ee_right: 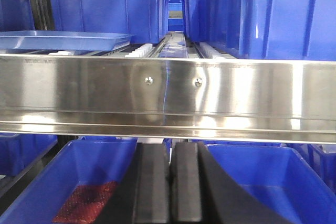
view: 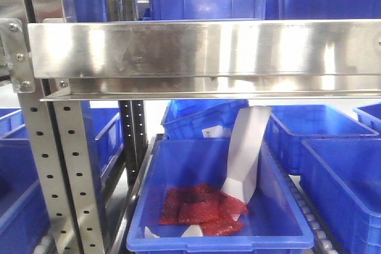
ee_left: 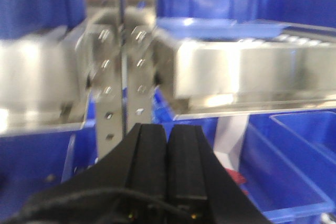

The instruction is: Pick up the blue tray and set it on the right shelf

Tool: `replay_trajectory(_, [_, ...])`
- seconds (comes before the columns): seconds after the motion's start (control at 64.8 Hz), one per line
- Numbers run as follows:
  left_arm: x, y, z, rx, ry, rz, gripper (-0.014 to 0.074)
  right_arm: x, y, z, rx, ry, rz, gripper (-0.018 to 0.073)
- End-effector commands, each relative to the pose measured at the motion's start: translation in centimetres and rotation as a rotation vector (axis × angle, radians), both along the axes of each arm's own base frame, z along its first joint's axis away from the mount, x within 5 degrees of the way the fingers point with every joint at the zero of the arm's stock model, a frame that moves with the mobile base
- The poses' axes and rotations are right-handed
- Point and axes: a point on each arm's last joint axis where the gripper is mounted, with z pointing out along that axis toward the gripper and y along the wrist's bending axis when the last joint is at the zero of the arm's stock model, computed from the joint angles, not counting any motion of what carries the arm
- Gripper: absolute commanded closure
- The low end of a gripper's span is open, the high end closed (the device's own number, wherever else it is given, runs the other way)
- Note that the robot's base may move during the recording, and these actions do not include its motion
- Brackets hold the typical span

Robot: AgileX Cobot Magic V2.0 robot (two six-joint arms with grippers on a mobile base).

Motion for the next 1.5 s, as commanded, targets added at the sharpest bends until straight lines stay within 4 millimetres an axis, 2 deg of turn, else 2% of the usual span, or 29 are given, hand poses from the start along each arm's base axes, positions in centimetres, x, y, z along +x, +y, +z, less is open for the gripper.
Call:
replay_trajectory(0.0, [0.2, 0.6, 0.6, -0.044, -0.150, 0.084, 0.0645, -0.3, -0.1, 1.6, 0.001, -0.117, -0.011, 0.0508])
replay_trajectory(0.108, [0.5, 1.0, -0.6, -0.008, -0.199, 0.150, 0.0645, -0.3, -0.1, 1.6, 0.001, -0.117, -0.011, 0.0508])
replay_trajectory(0.525, [0.5, 1.5, -0.4, -0.027, -0.201, 0.239, 0.0645, -0.3, -0.1, 1.6, 0.001, -0.117, -0.011, 0.0508])
replay_trajectory(0.802, [0.5, 1.4, -0.8, -0.060, -0.152, 0.225, 0.0645, -0.3, -0.1, 1.6, 0.001, -0.117, -0.011, 0.0508])
replay_trajectory(0.91, [0.6, 1.2, -1.2, -0.016, -0.109, 0.209, 0.0645, -0.3, -0.1, 1.6, 0.001, -0.117, -0.011, 0.0508])
replay_trajectory(1.481, [0.6, 1.1, -1.3, -0.015, -0.107, 0.189, 0.0645, -0.3, -0.1, 1.6, 0.001, -0.117, -0.011, 0.0508])
